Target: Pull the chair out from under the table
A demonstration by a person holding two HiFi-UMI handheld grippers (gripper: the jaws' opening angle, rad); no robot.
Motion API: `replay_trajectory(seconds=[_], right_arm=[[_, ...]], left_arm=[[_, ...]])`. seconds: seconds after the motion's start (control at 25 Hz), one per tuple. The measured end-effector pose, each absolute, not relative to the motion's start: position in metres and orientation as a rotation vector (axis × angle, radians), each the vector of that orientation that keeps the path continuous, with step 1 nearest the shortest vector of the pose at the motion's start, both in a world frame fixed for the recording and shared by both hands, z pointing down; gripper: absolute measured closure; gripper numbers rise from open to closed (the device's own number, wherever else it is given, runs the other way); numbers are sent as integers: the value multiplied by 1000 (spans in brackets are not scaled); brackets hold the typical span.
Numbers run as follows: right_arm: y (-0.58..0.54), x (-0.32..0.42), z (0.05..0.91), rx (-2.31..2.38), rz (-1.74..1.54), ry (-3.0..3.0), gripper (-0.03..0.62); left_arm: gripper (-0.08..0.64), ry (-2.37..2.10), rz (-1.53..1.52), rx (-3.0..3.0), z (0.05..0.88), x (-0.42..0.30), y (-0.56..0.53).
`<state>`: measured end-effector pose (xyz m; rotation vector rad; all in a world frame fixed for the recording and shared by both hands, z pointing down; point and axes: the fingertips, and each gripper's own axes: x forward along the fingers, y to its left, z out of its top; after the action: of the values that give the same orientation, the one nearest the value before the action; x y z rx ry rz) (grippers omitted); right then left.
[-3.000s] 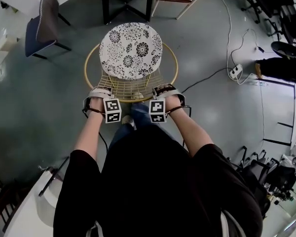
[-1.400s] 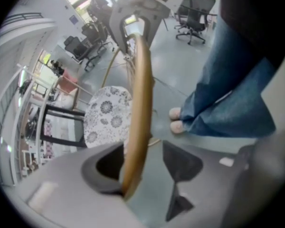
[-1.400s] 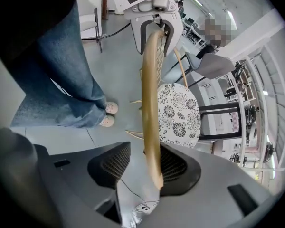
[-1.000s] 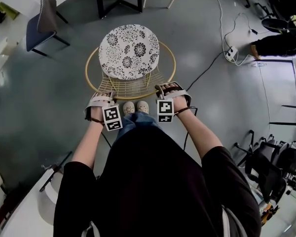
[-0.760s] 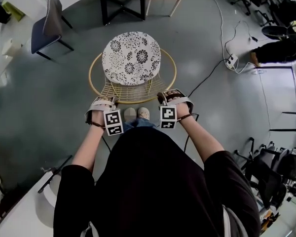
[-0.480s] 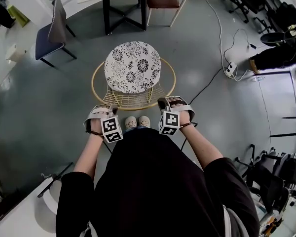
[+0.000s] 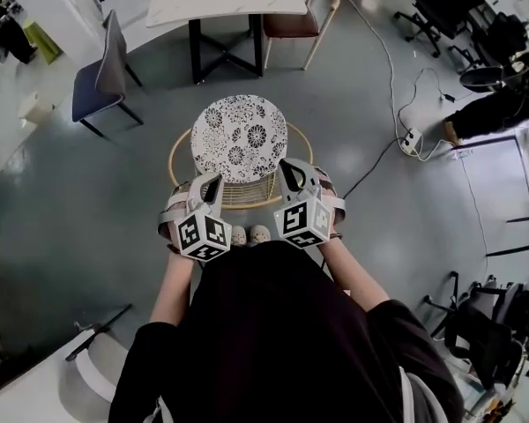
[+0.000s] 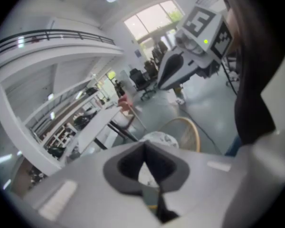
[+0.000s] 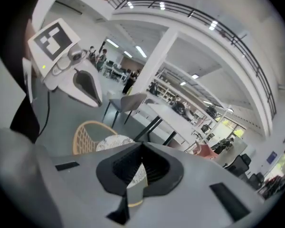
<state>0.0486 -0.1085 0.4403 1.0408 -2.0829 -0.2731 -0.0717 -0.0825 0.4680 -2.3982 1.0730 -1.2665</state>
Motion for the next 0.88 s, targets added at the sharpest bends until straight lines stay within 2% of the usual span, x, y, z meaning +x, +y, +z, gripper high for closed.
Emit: replay_trajectory(seconds=[0.28,0.6,0.88], right_arm=[[-117,50,335,1380,-181,-2350,572],[-105,53,259,1582,-197,-2537,572],[-102,50,241,1608,-136,-2590,572]], left_arm=[[552,1407,-829,-2370,357,-68,-102],[552,1618,-294,-2409,265,-72,-102],[552,1686,-192,-2416,246,-78,-95]])
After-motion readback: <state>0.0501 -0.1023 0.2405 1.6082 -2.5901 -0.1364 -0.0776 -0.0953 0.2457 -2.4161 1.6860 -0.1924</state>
